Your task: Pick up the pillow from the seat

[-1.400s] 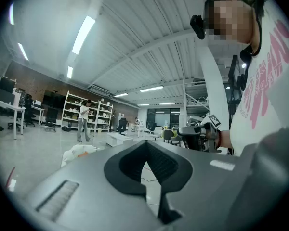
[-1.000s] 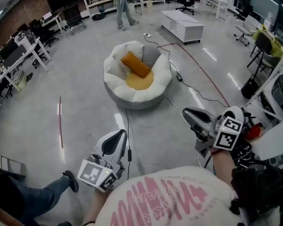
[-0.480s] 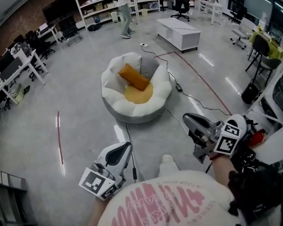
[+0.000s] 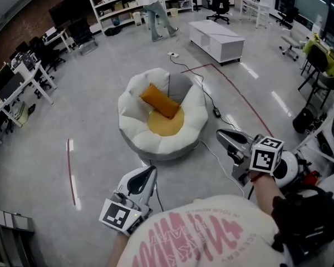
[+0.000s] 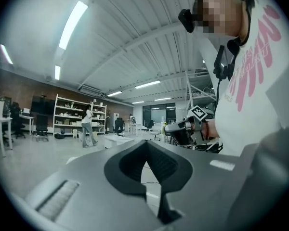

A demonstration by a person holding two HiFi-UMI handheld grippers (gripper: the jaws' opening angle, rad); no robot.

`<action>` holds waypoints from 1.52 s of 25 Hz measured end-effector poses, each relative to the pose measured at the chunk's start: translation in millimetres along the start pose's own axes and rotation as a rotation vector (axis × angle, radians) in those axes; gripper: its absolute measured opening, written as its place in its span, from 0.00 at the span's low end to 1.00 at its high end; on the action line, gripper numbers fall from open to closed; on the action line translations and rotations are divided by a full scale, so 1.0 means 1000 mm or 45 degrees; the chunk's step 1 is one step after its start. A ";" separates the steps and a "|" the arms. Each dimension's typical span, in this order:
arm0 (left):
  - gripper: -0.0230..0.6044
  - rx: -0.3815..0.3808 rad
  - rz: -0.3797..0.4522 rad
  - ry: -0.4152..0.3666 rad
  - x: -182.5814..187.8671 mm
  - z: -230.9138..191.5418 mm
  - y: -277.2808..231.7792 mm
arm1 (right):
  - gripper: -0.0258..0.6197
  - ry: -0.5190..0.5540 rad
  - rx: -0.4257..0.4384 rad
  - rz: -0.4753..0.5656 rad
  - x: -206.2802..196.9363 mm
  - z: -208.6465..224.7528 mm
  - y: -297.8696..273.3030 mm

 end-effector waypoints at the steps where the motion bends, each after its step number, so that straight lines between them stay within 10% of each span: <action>1: 0.06 0.005 -0.009 0.011 0.000 -0.008 -0.011 | 0.05 -0.012 0.003 -0.011 0.006 0.011 -0.006; 24: 0.06 0.152 -0.105 0.174 -0.005 -0.147 -0.124 | 0.05 -0.147 0.122 -0.107 0.056 0.136 -0.137; 32: 0.06 -0.059 -0.071 0.164 0.025 -0.247 -0.151 | 0.05 -0.185 0.027 -0.012 0.098 0.142 -0.203; 38: 0.06 -0.046 -0.007 0.076 0.042 -0.335 -0.155 | 0.05 -0.145 -0.005 0.086 0.132 0.140 -0.267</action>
Point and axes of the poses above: the fingertips, and each gripper's own axes: y backward along the fingers, z to its right, x out of its top, the point moved 1 cm from there along y, backward along the fingers, and after that the axes turned 10 degrees about -z, right-handed, at the moved point
